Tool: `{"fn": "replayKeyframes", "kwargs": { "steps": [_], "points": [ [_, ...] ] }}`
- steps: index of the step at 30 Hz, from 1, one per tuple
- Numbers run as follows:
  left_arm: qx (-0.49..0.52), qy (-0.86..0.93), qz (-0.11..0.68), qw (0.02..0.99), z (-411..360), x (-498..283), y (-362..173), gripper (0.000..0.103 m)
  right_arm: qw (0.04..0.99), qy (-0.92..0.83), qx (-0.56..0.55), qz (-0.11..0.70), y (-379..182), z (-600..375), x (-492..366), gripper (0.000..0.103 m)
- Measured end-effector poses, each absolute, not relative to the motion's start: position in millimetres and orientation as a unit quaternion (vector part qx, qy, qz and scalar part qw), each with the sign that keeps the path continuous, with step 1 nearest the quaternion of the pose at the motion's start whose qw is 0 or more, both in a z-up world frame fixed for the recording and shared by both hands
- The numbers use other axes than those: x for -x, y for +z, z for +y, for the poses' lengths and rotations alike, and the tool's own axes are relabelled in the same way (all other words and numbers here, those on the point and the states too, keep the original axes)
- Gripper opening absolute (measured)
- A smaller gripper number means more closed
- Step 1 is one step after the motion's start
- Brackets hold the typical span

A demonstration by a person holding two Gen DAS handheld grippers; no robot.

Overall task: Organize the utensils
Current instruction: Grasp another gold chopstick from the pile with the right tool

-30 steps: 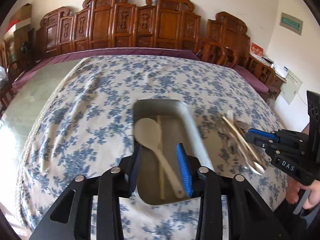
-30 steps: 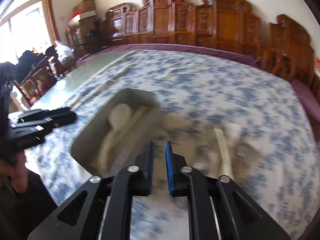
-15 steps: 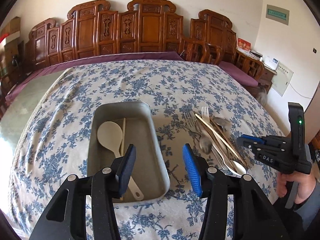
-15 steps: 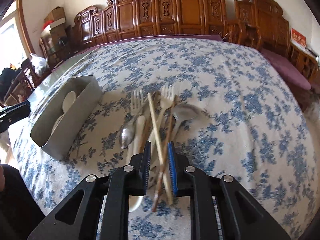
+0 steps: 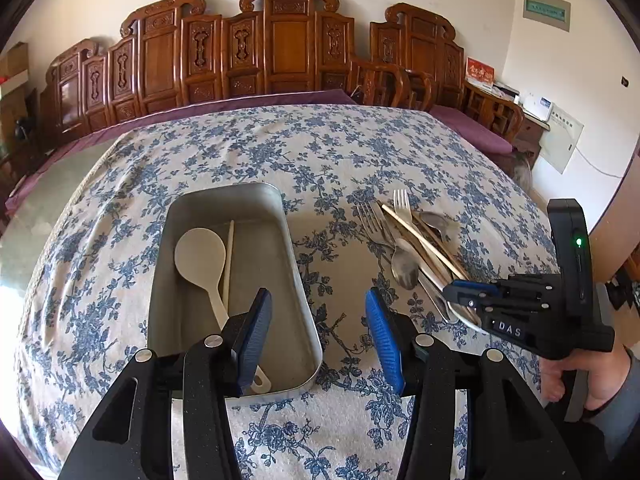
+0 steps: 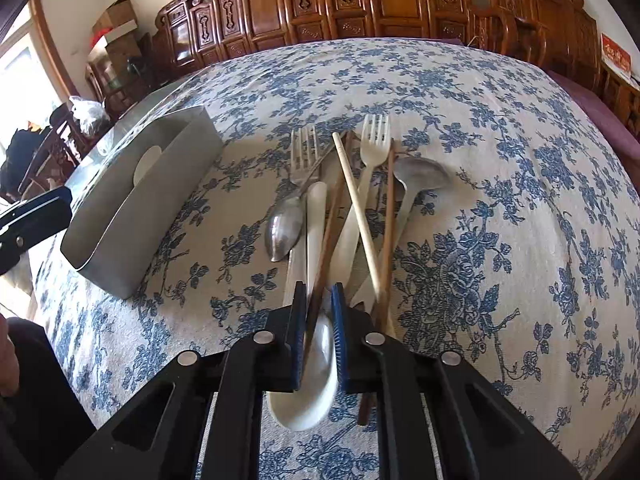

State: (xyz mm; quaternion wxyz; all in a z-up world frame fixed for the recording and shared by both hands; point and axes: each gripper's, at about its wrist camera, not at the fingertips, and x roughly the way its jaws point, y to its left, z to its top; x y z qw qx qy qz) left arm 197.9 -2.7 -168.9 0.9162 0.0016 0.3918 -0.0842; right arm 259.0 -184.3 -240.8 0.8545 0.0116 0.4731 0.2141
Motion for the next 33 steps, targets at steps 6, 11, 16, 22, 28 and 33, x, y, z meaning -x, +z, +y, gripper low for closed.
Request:
{"fn": "replayKeyframes", "kwargs": {
  "steps": [6, 11, 16, 22, 28, 33],
  "points": [
    [-0.006, -0.089, 0.389, 0.917, -5.7, -197.0, -167.2, 0.047, 0.863, 0.215, -0.039, 0.456, -228.5, -197.9, -255.2, 0.008],
    [-0.006, -0.09, 0.389, 0.917, -5.7, -197.8, -166.2, 0.047, 0.871, 0.232, -0.059, 0.429, -209.7, -209.3, -249.4, 0.006],
    [-0.013, -0.088, 0.389, 0.917, -10.1, -200.5, -163.5, 0.047, 0.884, 0.236, -0.06, 0.4, -193.2, -216.0, -244.5, 0.006],
    [-0.013, -0.091, 0.395, 0.914, -21.7, -211.3, -162.7, 0.047, 0.899, 0.206, -0.054, 0.383, -189.1, -238.3, -252.5, 0.006],
    [-0.012, -0.11, 0.407, 0.907, -44.6, -232.8, -170.0, 0.047, 0.903, 0.166, -0.046, 0.393, -199.6, -256.0, -266.3, 0.006],
    [-0.002, -0.127, 0.426, 0.896, -64.2, -256.9, -185.4, 0.046, 0.903, 0.152, -0.049, 0.398, -204.5, -266.7, -274.1, 0.006]
  ]
}}
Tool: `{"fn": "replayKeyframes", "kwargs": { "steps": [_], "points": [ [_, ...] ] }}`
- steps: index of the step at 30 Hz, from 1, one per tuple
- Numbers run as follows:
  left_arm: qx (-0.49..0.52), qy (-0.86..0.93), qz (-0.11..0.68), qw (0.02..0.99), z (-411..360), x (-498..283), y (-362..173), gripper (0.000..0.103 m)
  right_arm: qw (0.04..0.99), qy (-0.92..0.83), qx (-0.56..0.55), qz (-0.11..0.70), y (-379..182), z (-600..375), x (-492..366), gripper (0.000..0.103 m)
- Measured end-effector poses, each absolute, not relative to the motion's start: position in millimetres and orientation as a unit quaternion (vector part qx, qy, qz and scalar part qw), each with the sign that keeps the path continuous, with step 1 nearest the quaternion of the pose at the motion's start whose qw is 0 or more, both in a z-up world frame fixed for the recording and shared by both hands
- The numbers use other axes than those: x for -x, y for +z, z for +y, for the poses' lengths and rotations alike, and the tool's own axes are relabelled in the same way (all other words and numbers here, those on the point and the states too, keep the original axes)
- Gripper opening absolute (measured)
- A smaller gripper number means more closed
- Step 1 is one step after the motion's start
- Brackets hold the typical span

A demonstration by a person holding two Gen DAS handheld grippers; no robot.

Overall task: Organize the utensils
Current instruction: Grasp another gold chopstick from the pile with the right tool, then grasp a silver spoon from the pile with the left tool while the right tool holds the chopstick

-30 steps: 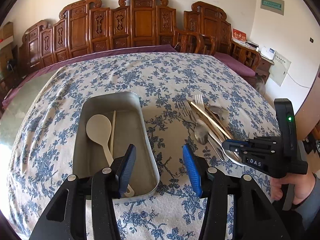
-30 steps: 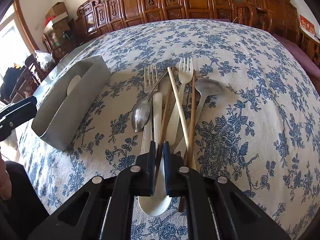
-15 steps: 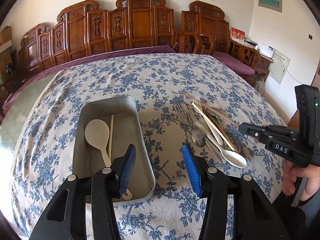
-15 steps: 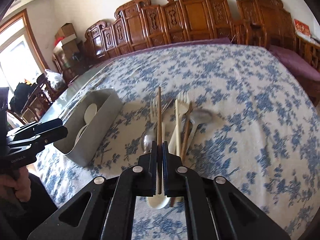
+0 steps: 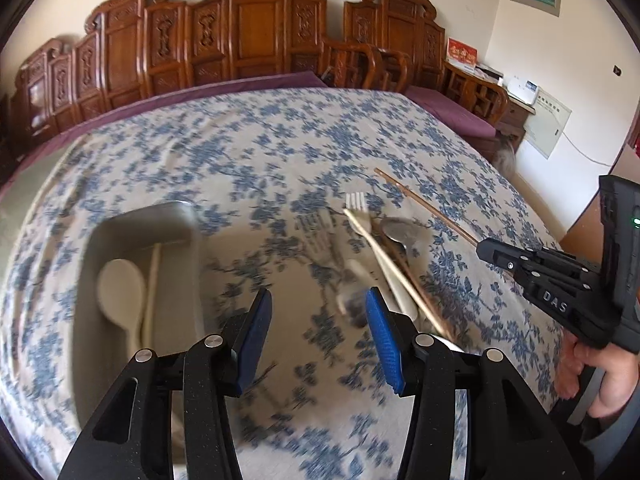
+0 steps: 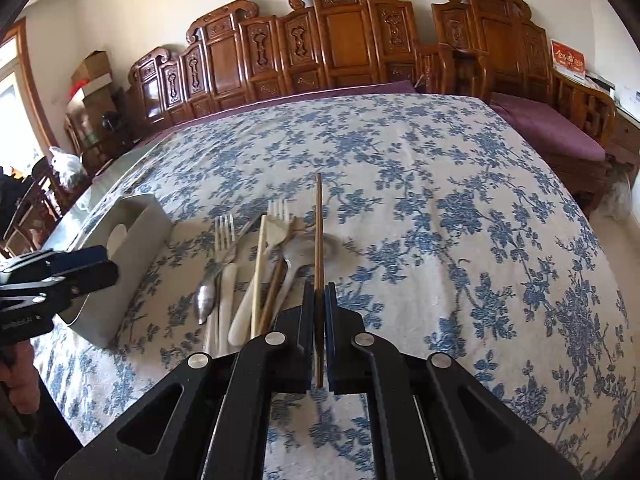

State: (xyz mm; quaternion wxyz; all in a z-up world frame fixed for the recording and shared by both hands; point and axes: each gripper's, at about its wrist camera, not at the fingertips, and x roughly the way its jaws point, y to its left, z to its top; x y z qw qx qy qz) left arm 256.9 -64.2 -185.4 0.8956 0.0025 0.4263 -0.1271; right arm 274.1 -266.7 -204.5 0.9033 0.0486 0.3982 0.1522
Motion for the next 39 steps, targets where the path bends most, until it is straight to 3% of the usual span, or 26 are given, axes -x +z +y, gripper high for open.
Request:
{"fn": "replayKeyframes", "kwargs": {
  "steps": [2, 7, 13, 17, 24, 28, 39],
  "points": [
    [0.011, -0.137, 0.442, 0.886, -70.6, -268.5, -195.5, 0.033, 0.902, 0.153, -0.053, 0.399, -205.7, -268.5, -275.6, 0.006],
    [0.018, -0.138, 0.467, 0.873, -84.0, -290.5, -215.7, 0.026, 0.9, 0.163, -0.055, 0.4, -205.8, -264.4, -276.6, 0.006],
    [0.016, -0.131, 0.48, 0.867, -94.3, -312.0, -225.3, 0.026, 0.901, 0.167, -0.058, 0.397, -203.6, -261.7, -278.3, 0.006],
    [0.017, -0.124, 0.49, 0.863, -98.2, -323.8, -231.6, 0.015, 0.9, 0.167, -0.061, 0.398, -203.7, -261.9, -278.8, 0.006],
    [0.034, -0.116, 0.509, 0.852, -95.8, -331.6, -240.5, 0.014, 0.9, 0.168, -0.063, 0.398, -203.4, -261.7, -279.3, 0.006],
    [0.011, -0.108, 0.513, 0.852, -99.8, -331.3, -238.2, 0.004, 0.899, 0.169, -0.064, 0.399, -203.6, -260.4, -279.0, 0.006],
    [-0.019, -0.101, 0.521, 0.847, -101.3, -336.6, -238.7, 0.003, 0.899, 0.172, -0.064, 0.399, -204.7, -257.2, -277.9, 0.006]
  ]
}}
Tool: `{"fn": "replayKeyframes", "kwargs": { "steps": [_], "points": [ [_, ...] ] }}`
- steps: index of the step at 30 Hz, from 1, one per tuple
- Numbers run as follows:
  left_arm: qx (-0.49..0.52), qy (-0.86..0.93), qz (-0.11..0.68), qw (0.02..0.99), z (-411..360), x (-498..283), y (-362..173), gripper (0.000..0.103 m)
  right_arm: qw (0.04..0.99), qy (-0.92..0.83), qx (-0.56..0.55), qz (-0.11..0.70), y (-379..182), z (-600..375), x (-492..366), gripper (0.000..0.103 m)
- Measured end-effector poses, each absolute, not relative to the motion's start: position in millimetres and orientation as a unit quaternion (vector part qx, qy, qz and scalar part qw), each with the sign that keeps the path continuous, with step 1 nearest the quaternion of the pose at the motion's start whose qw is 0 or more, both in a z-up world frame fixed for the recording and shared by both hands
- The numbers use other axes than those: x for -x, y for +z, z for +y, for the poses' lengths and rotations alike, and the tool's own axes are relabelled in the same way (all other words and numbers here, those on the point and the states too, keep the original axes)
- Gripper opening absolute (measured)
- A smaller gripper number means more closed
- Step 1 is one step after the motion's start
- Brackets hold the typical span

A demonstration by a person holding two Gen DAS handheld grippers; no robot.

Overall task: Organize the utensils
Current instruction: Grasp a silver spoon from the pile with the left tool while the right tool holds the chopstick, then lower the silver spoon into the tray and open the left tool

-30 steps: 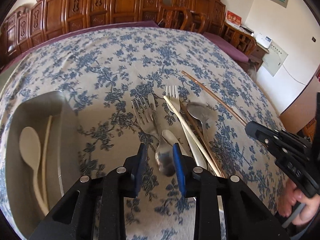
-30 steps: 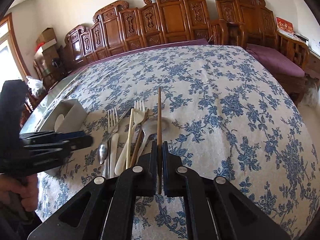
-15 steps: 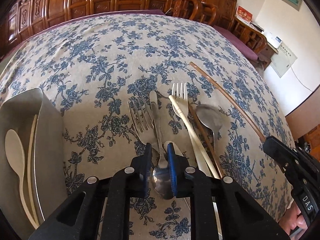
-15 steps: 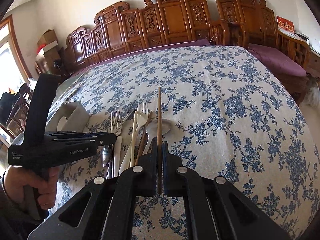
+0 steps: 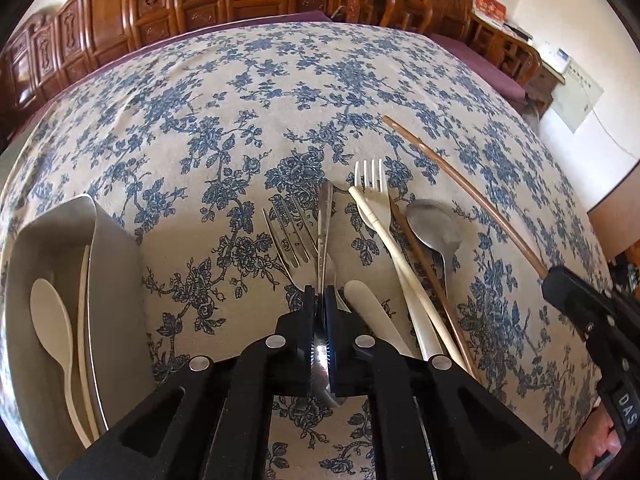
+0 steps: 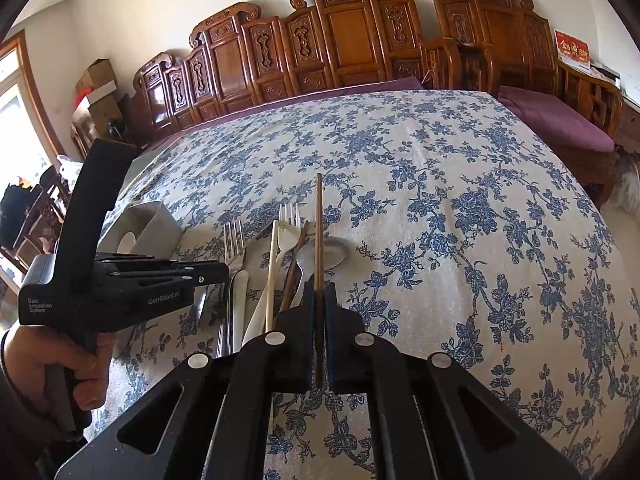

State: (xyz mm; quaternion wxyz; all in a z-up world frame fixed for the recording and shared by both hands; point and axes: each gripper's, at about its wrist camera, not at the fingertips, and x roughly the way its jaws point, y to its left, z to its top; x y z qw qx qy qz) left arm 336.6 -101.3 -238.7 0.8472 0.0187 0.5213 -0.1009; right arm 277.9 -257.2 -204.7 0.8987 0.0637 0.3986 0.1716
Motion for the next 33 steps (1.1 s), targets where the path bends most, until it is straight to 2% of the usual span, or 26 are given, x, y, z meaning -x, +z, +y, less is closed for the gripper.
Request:
{"fn": "replayKeyframes", "kwargs": {
  "steps": [15, 33],
  "points": [
    [-0.026, -0.101, 0.478, 0.872, -93.3, -303.5, -208.1, 0.001, 0.896, 0.193, -0.058, 0.396, -200.0, -241.0, -265.9, 0.006],
    [0.009, -0.096, 0.437, 0.894, -42.3, -248.3, -162.9, 0.001, 0.889, 0.235, -0.038, 0.391, -191.8, -208.0, -248.7, 0.006]
  ]
}}
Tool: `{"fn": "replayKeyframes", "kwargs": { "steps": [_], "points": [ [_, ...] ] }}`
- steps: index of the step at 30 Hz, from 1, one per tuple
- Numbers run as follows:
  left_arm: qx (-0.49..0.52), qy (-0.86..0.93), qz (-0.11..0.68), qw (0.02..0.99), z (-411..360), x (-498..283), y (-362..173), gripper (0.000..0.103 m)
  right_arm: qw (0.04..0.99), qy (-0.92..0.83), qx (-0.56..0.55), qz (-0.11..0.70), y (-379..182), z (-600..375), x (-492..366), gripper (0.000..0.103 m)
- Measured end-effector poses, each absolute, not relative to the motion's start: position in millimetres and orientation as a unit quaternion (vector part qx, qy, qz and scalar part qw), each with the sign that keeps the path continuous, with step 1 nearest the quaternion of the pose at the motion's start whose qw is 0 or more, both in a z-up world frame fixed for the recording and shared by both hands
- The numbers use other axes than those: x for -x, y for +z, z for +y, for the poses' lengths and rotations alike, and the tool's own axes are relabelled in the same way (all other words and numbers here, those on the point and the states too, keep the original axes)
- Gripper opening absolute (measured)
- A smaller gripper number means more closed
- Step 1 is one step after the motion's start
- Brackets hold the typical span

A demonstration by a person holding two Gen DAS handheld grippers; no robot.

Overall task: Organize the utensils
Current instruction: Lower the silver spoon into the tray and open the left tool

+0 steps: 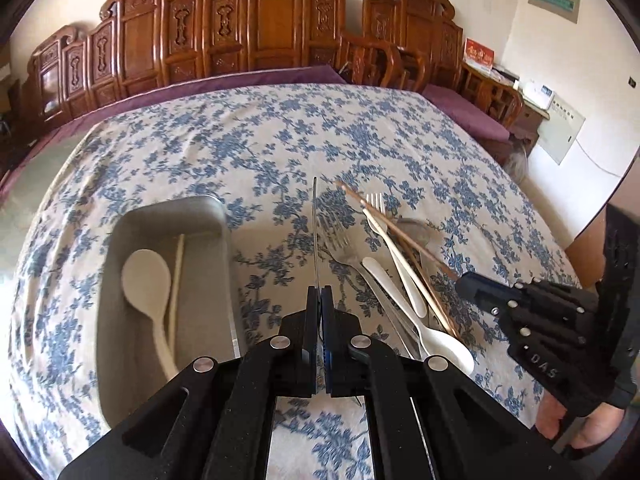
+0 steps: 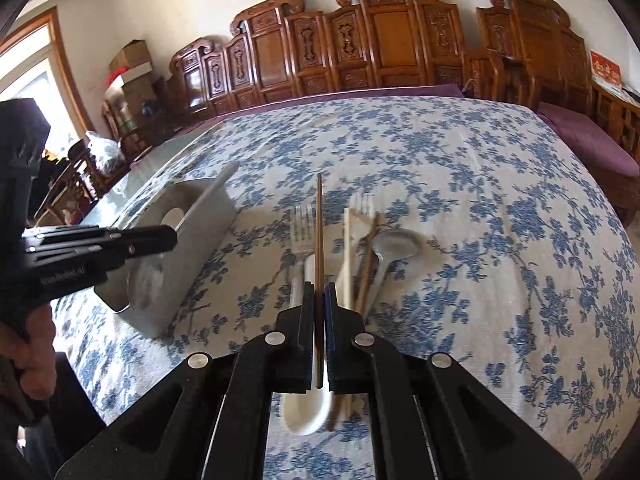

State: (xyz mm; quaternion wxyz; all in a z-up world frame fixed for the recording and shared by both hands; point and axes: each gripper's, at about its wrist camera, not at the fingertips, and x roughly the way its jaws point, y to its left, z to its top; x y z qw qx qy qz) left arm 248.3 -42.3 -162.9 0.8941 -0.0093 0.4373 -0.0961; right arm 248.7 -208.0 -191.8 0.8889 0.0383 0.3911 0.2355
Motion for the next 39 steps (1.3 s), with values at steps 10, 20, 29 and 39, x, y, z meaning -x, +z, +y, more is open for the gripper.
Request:
{"fn": "replayKeyframes", "kwargs": {
  "steps": [10, 20, 29, 39],
  "points": [
    [0.021, -0.076, 0.423, 0.903, -7.1, -229.8, -148.5, 0.001, 0.885, 0.262, -0.032, 0.384, -183.8, -182.3, -233.8, 0.006],
    [0.023, -0.04, 0.435, 0.899, 29.4, -229.4, -166.2, 0.001, 0.879, 0.287, -0.017, 0.38, -180.9, -158.5, -220.2, 0.006],
    [0.011, -0.016, 0.467, 0.884, 48.7, -241.8, -197.2, 0.001, 0.878, 0.284, -0.013, 0.385, -186.4, -158.6, -222.8, 0.006],
    [-0.004, -0.021, 0.489, 0.872, 40.7, -253.7, -216.2, 0.001, 0.878, 0.282, -0.01, 0.386, -189.2, -158.1, -224.2, 0.006]
  ]
}}
